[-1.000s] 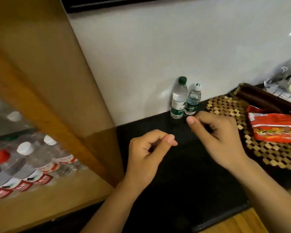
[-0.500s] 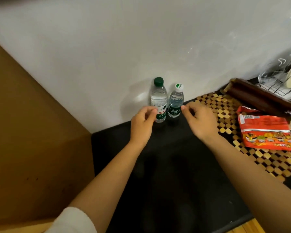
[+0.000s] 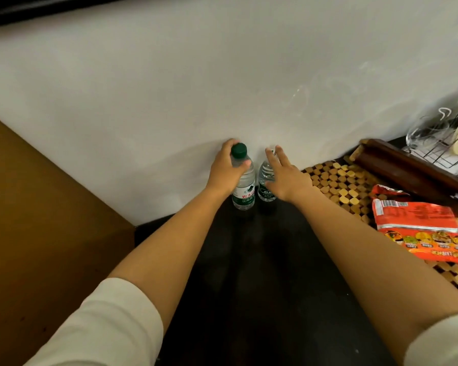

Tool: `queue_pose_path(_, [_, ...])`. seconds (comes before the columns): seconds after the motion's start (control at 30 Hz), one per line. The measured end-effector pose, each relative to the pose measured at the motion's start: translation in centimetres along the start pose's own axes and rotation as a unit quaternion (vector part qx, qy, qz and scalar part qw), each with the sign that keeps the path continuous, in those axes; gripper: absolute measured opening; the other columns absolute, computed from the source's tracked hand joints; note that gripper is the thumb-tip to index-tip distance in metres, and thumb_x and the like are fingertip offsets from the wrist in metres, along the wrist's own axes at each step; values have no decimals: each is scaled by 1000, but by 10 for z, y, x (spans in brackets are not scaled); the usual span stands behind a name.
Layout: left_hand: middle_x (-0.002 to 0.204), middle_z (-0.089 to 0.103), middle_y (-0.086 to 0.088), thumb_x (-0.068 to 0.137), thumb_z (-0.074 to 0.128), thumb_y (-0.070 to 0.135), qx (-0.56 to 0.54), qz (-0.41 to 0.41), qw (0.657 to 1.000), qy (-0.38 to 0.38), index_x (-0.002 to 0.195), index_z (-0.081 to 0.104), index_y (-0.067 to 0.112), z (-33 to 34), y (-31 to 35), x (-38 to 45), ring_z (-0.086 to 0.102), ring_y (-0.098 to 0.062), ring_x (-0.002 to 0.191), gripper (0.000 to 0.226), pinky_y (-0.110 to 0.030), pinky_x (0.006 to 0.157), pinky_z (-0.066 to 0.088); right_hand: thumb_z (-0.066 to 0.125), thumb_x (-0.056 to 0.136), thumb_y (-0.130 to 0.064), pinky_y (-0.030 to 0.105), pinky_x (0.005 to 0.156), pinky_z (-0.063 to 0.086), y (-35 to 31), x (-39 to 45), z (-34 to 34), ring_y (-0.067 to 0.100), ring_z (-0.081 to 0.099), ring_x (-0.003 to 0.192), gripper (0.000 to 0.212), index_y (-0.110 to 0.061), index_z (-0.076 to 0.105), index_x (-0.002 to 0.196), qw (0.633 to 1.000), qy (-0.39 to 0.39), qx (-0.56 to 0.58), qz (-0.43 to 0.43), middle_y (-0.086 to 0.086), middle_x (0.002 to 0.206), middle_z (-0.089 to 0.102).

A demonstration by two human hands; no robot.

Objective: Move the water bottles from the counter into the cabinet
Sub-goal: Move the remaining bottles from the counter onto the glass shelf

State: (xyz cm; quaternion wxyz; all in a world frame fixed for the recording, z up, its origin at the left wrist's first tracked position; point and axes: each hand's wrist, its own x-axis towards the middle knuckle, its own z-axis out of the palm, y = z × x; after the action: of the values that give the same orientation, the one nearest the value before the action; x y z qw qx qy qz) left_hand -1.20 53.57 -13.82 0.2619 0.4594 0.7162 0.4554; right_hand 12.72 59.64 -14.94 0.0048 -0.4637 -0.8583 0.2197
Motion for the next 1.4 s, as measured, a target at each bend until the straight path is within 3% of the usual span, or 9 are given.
queue_pose_path(0.1, [97, 51, 0, 80, 69, 14, 25, 1, 1000, -15, 107, 43, 17, 0, -5, -6, 50, -15, 87, 37, -17, 69, 40, 57, 89, -18, 44, 89, 48, -2, -6, 8, 32, 39, 129, 75, -24, 11, 148, 998, 51, -24, 0, 0, 157, 1])
queue_pose_path(0.27, [95, 50, 4, 85, 64, 14, -35, -30, 998, -39, 107, 37, 19, 3, -17, -29, 50, -16, 91, 35, -26, 80, 40, 63, 85, -11, 43, 80, 53, -5, -15, 18, 31, 47, 113, 62, -18, 28, 135, 994, 105, -41, 0, 11, 135, 31])
queue_pose_path(0.4, [107, 47, -2, 87, 60, 4, -56, -18, 996, -70, 107, 34, 17, -5, -21, -47, 47, -15, 98, 35, -19, 82, 40, 59, 84, -1, 39, 72, 52, -5, -23, 22, 33, 48, 108, 54, -15, 33, 130, 991, 129, -30, 3, 12, 129, 35])
queue_pose_path(0.63, [117, 50, -3, 88, 60, 8, -34, -12, 992, -118, 108, 36, 21, -23, -28, -86, 49, -13, 105, 33, -15, 85, 41, 54, 82, 8, 41, 69, 49, -11, -40, 28, 37, 54, 98, 45, -7, 42, 123, 990, 128, -51, -19, 15, 124, 42])
queue_pose_path(0.83, [121, 53, -14, 88, 61, 17, 10, -38, 984, -175, 111, 36, 18, -57, -29, -124, 53, -26, 111, 34, -39, 97, 43, 55, 82, 7, 46, 79, 52, -19, -80, 39, 35, 58, 98, 44, -9, 48, 122, 989, 125, 12, -79, 11, 125, 45])
queue_pose_path(1.03, [116, 57, -10, 86, 62, 23, 20, -66, 978, -199, 113, 40, 18, -89, -39, -180, 56, -24, 110, 35, -47, 99, 44, 57, 83, 3, 33, 86, 51, -35, -151, 59, 25, 56, 105, 48, -17, 48, 125, 987, 63, 36, -144, 3, 125, 42])
queue_pose_path(1.17, [116, 57, -11, 87, 62, 25, 36, -60, 970, -233, 108, 40, 21, -106, -44, -219, 55, -27, 111, 31, -52, 96, 43, 55, 87, -4, 33, 85, 51, -53, -193, 72, 21, 54, 106, 44, -18, 48, 128, 984, 57, 53, -158, 2, 124, 43])
queue_pose_path(1.3, [118, 57, -13, 86, 63, 27, 37, -66, 961, -266, 107, 39, 24, -118, -45, -248, 55, -29, 111, 32, -52, 97, 43, 58, 84, 2, 33, 86, 52, -64, -224, 90, 20, 54, 107, 50, -17, 49, 129, 981, 53, 63, -176, 2, 124, 45])
queue_pose_path(1.4, [119, 57, -11, 86, 63, 26, 26, -72, 961, -266, 107, 40, 27, -120, -48, -262, 55, -28, 112, 31, -52, 97, 43, 57, 85, 0, 24, 81, 49, -66, -237, 105, 17, 53, 104, 49, -19, 49, 129, 976, 71, 84, -186, 2, 122, 45])
